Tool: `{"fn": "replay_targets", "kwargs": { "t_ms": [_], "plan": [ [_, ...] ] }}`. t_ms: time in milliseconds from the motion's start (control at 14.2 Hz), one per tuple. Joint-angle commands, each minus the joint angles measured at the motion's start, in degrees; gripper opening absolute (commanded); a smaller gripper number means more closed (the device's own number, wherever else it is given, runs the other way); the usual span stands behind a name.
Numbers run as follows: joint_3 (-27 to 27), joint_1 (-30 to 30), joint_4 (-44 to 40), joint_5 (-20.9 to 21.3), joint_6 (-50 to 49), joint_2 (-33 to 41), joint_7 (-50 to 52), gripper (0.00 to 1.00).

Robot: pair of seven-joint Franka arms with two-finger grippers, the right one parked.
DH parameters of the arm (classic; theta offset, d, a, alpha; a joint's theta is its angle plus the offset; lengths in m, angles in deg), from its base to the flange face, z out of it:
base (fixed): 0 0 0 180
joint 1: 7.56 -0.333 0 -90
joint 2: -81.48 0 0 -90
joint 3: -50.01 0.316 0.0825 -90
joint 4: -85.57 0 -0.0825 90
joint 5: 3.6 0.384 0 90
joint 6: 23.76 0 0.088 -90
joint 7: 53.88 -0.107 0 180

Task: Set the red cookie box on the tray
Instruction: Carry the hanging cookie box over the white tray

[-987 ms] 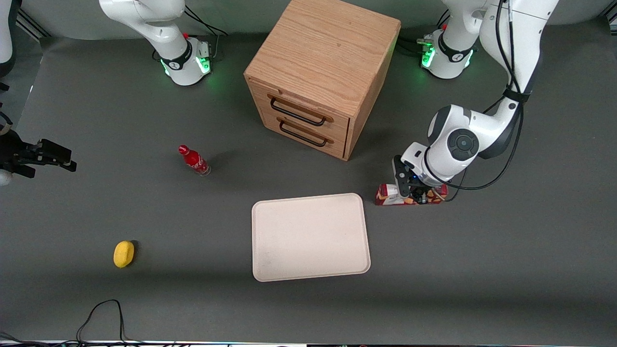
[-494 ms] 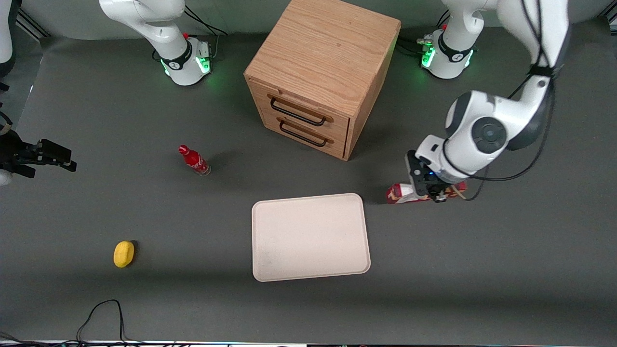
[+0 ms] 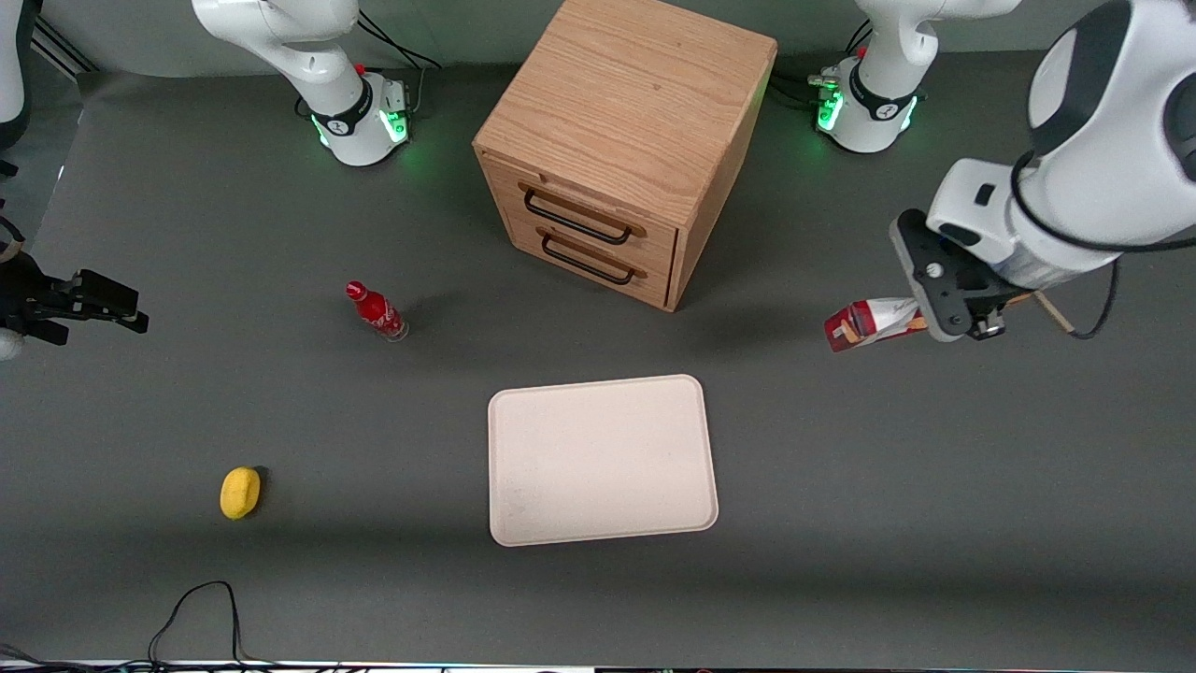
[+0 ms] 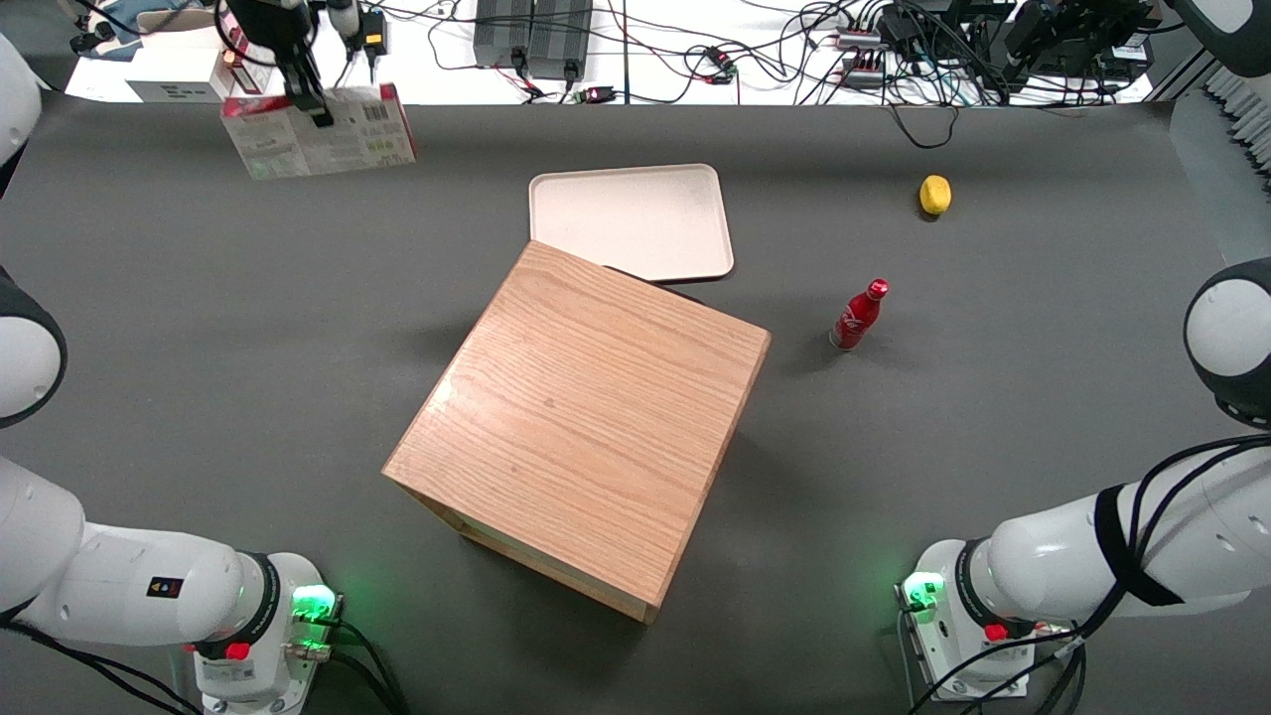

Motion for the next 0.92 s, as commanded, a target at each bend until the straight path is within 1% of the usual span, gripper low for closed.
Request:
{"fn": "replay_targets", "kwargs": {
  "t_ms": [0,141,282,423,564,705,846],
  "plan": [
    [0.7,0.7,-4.9,-0.4,-1.7,-2.3,6.7,0.00],
    [0.3,1.6,-6.9,-0.4,-0.7,-5.0,17.3,0.00],
    [-0.9,4.2,-11.3,-0.4,-0.1,-9.5,28.0,0.00],
    [-1.0,7.7,-15.0,-0.4,2.6,-13.1,40.3,0.00],
    [-0.9,10.7,-16.4,-0.4,7.4,-16.0,51.9,0.00],
    [-0.9,13.1,-16.8,0.0,15.9,-19.4,61.2,0.00],
    [-0.9,14.2,-20.0,0.0,20.2,-24.4,71.8,0.00]
  ]
}}
